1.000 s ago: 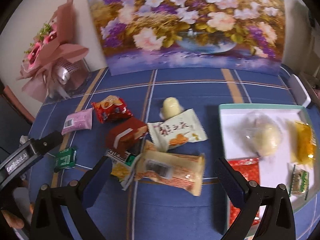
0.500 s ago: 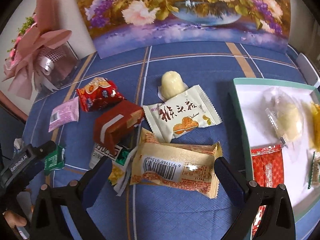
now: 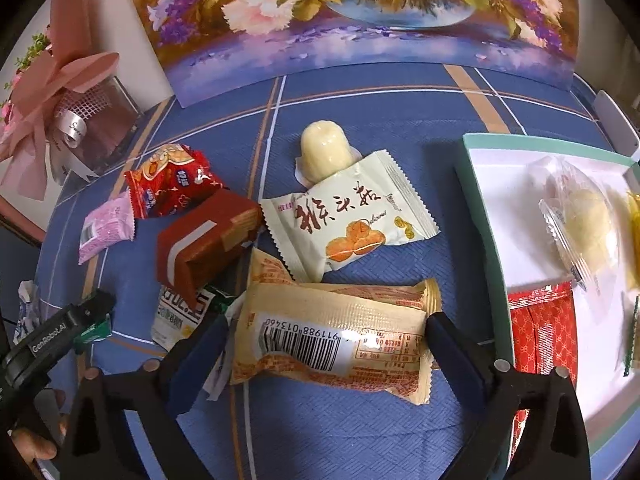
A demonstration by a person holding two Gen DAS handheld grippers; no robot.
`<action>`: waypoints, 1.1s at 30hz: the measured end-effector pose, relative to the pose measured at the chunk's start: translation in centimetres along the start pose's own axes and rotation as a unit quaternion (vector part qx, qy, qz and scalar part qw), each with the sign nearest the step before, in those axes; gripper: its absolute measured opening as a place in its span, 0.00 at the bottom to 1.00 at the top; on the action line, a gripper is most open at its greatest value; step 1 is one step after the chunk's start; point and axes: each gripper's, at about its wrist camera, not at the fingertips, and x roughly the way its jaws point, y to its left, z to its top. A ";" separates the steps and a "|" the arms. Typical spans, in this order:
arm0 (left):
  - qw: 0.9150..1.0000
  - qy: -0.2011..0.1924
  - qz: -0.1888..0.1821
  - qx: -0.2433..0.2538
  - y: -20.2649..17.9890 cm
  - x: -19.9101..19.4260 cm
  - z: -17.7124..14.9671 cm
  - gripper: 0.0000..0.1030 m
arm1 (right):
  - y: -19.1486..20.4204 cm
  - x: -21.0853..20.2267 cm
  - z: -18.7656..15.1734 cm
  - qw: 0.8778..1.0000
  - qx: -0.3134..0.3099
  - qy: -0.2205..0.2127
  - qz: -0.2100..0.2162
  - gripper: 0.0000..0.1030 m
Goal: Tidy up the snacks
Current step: 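Grasp the beige barcode bread pack with the right tool while the left tool grasps the green pack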
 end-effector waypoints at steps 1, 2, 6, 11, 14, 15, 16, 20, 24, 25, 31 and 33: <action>1.000 0.000 0.000 0.001 0.0 0.0 0.0 0.69 | 0.0 0.1 0.1 1.000 0.001 0.000 -0.001 0.92; 1.000 0.001 0.001 0.002 -0.1 0.0 0.0 0.68 | -0.1 0.1 0.1 1.000 0.003 0.001 -0.002 0.90; 1.000 0.006 -0.001 0.005 -0.4 -0.1 -0.1 0.67 | -0.2 0.0 0.1 1.000 -0.003 0.002 -0.012 0.83; 1.000 0.018 -0.006 0.008 -1.1 -0.3 -0.5 0.66 | -0.2 -0.2 0.0 1.000 -0.012 0.001 -0.014 0.77; 1.000 0.024 -0.012 0.012 -1.8 -0.6 -0.9 0.66 | -0.1 -0.6 -0.1 1.000 -0.018 0.000 -0.014 0.74; 0.999 0.025 -0.014 0.015 -2.0 -0.8 -1.0 0.66 | -0.1 -0.7 -0.2 1.000 -0.018 -0.001 -0.014 0.73; 0.999 0.025 -0.015 0.018 -2.3 -1.0 -1.1 0.66 | 0.0 -0.7 -0.1 1.000 -0.019 -0.001 -0.014 0.73; 0.999 0.022 -0.019 0.030 -3.4 -1.9 -1.6 0.66 | -0.3 -1.1 -0.4 1.000 -0.015 0.000 -0.012 0.71; 0.999 0.015 -0.025 0.037 -4.2 -3.3 -1.9 0.66 | -0.7 -2.1 -0.6 1.000 -0.013 -0.005 -0.007 0.70; 0.999 0.013 -0.027 0.038 -4.4 -3.6 -2.0 0.66 | -0.6 -2.3 -0.6 1.000 -0.014 -0.006 -0.005 0.70; 0.998 -0.003 -0.039 0.047 -5.5 -6.0 -2.4 0.66 | -0.4 -4.9 -0.8 0.999 -0.021 -0.028 0.000 0.70; 0.998 -0.014 -0.042 0.053 -6.0 -6.9 -2.5 0.66 | -0.3 -6.1 -1.0 0.999 -0.027 -0.038 -0.002 0.70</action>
